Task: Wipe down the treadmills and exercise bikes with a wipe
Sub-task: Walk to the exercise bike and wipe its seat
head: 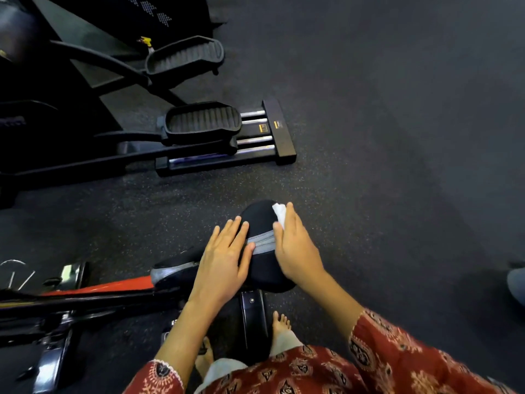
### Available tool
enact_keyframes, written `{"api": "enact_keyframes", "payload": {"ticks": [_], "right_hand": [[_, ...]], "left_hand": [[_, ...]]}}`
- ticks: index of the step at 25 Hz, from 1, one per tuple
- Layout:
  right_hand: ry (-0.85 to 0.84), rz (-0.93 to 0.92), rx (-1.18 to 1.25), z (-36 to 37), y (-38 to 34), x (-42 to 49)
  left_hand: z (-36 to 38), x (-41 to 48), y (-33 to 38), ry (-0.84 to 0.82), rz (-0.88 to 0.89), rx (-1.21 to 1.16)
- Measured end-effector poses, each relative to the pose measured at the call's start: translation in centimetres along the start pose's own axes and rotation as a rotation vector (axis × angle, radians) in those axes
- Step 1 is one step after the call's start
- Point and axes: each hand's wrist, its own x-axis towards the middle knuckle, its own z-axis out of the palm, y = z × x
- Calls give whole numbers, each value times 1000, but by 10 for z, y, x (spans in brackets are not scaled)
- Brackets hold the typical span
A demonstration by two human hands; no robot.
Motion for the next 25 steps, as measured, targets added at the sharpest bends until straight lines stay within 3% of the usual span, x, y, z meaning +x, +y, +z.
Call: {"api": "enact_keyframes", "payload": {"ticks": [3,5,10,11,15,16,21,23,25], "right_hand": [[81,-385,-306,6,17,-41],[117,-568,-377,7,33,-42],[177,-326,-310,16,4,3],[194,-370,-347,23,-5,3],[125,-845,-413,24,16,-14],[129,-881,-422,18,27,-17],[302,-453,-366,21,20,-8],[293,-471,-374,35,1,-14],[217,-615,-357,53,-11,-30]], "left_hand": [[0,-7,-1,0,4,16],[-3,-13,-2,10,11,40],[-7,-29,1,69,-53,100],[-7,-31,1,77,-63,108],[-6,-40,-1,95,-99,112],[-5,-42,-1,103,-100,117],[-10,-50,-4,117,-101,131],[-14,-62,-9,110,-109,124],[-22,-78,-17,119,-146,71]]}}
